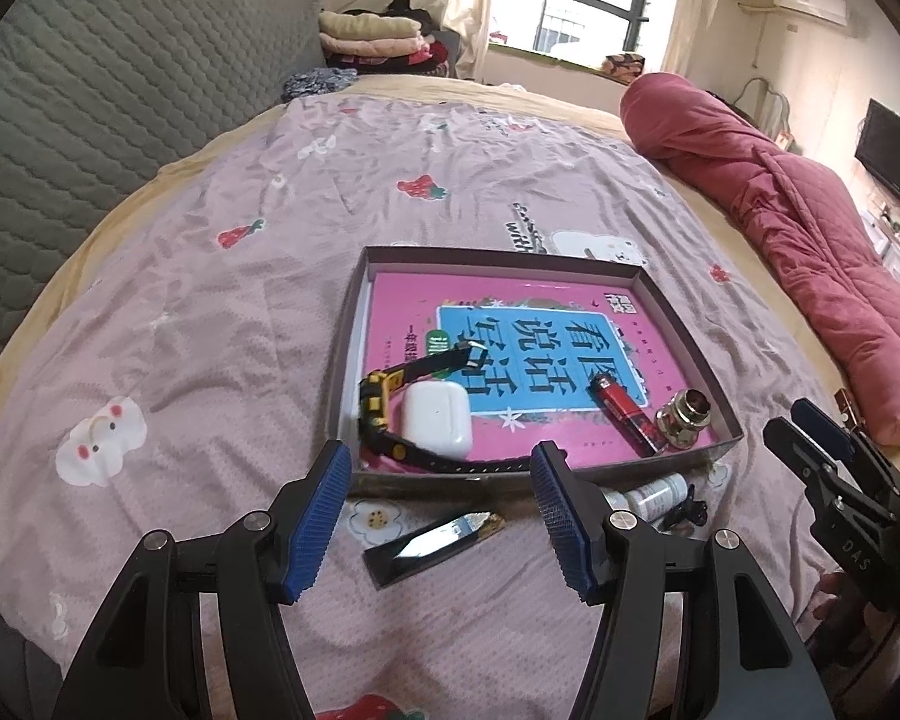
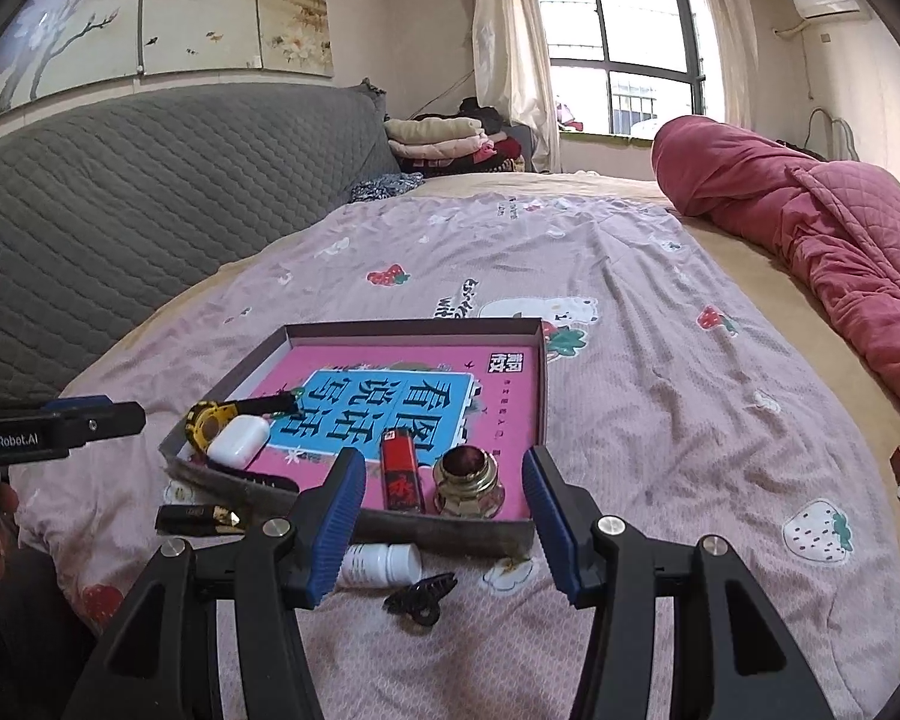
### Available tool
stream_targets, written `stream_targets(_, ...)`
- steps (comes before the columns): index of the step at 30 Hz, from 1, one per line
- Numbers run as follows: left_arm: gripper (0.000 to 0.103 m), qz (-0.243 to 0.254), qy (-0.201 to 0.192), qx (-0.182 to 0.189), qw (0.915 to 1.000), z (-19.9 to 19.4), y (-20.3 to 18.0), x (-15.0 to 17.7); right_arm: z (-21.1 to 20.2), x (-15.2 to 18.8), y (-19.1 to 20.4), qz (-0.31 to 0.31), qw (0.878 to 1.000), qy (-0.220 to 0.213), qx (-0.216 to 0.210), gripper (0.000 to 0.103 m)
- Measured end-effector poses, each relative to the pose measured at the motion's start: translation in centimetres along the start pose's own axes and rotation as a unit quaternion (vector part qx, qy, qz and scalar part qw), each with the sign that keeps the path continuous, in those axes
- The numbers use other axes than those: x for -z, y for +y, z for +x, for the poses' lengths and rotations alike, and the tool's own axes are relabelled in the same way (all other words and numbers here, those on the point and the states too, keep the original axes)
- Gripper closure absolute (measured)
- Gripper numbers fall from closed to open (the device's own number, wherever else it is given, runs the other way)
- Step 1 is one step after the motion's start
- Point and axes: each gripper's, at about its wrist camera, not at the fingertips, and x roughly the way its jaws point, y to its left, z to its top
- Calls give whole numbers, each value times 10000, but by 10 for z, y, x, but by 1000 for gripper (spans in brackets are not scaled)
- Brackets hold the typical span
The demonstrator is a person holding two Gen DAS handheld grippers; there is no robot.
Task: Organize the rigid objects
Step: 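Withdraw both tools up and away from the tray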
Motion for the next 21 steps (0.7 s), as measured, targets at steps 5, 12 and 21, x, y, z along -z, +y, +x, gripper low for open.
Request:
stream_targets(5,39,4,-15,-8,10000,-6,4,4,-4,2,4,-64,10000,14,-6,49)
stream_targets(12,39,58,11,1,10000,-10,4,9,-7,7,15,-279,9996,70,-27,49)
stream_targets(21,39,146,117,-8,9998,-9,3,21,-6,12,29,-529,9984,176,-124,49)
